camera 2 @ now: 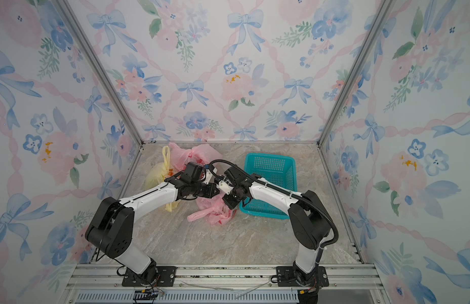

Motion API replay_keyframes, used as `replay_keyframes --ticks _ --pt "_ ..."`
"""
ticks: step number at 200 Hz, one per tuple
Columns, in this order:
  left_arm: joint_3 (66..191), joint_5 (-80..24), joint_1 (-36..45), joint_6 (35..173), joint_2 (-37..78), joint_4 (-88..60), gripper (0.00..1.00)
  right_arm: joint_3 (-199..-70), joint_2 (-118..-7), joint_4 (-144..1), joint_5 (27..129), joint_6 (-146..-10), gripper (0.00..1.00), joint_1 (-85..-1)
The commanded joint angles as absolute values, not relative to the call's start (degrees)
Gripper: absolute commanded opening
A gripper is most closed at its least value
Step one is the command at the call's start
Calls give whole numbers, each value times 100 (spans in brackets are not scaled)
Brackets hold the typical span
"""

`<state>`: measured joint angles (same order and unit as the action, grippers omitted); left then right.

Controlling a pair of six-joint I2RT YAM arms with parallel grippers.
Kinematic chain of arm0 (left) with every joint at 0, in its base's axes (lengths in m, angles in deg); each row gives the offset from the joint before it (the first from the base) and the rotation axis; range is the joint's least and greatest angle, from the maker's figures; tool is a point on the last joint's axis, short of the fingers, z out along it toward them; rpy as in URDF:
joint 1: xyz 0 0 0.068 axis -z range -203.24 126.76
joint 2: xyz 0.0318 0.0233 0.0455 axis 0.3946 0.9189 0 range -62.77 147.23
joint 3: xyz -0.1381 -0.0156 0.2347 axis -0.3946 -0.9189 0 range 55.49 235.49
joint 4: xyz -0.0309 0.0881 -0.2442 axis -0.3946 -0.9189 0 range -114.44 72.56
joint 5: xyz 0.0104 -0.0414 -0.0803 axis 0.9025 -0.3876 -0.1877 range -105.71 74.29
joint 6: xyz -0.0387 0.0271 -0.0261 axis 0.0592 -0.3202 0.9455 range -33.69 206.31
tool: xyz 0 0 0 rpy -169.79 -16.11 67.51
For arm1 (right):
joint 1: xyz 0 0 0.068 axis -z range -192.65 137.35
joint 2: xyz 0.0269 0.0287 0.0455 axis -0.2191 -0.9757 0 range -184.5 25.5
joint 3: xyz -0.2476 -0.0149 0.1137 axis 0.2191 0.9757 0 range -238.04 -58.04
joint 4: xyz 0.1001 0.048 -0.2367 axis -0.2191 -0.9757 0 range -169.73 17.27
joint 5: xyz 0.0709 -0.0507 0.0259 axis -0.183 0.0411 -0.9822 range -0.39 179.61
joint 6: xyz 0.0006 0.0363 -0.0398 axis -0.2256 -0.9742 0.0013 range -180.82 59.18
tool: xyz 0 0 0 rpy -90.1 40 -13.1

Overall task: Untie the knot of a plastic bag & take out the apple
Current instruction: Untie the plastic bag at the center of the board.

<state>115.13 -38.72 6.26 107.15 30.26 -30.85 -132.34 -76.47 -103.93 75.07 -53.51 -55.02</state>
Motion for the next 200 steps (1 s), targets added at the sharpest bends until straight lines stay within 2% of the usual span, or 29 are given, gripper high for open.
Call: replay_keyframes --ticks 1,53,89,119,145,178,181,187,191,195,200 --pt "11539 -4182 712 10501 2892 -3159 0 -13194 -7287 -9188 7292 -5366 0 -5591" --pt "11951 -3613 -542 10269 2605 -3076 0 -12687 -6473 -9021 7099 -5358 0 -5513" --pt "12272 -3554 -970 10292 2874 -2668 0 -12154 -5946 -9101 7164 -5379 0 -5586" --pt "12249 -3516 -1319 10382 3087 -2407 0 -11636 -5616 -9522 7623 -5441 0 -5600" --pt "12246 -3369 -1477 10333 3220 -2368 0 -11228 -5525 -9792 7946 -5597 0 -5590" --pt "12279 -3184 -1546 10257 3376 -2368 0 -11135 -5603 -9950 7877 -5735 0 -5590" --pt "12281 -3203 -1547 10257 3374 -2368 0 -11165 -5615 -9965 7856 -5746 2 -5590" --pt "12290 -3276 -1540 10247 3398 -2367 0 -11228 -5624 -9980 7791 -5779 18 -5589" --pt "12294 -3354 -1539 10225 3393 -2363 0 -11282 -5613 -9973 7742 -5818 38 -5587" --pt "12291 -3426 -1515 10222 3383 -2361 0 -11325 -5587 -9945 7669 -5853 53 -5588" --pt "12278 -3504 -1495 10222 3348 -2366 0 -11380 -5530 -9868 7544 -5899 64 -5590"
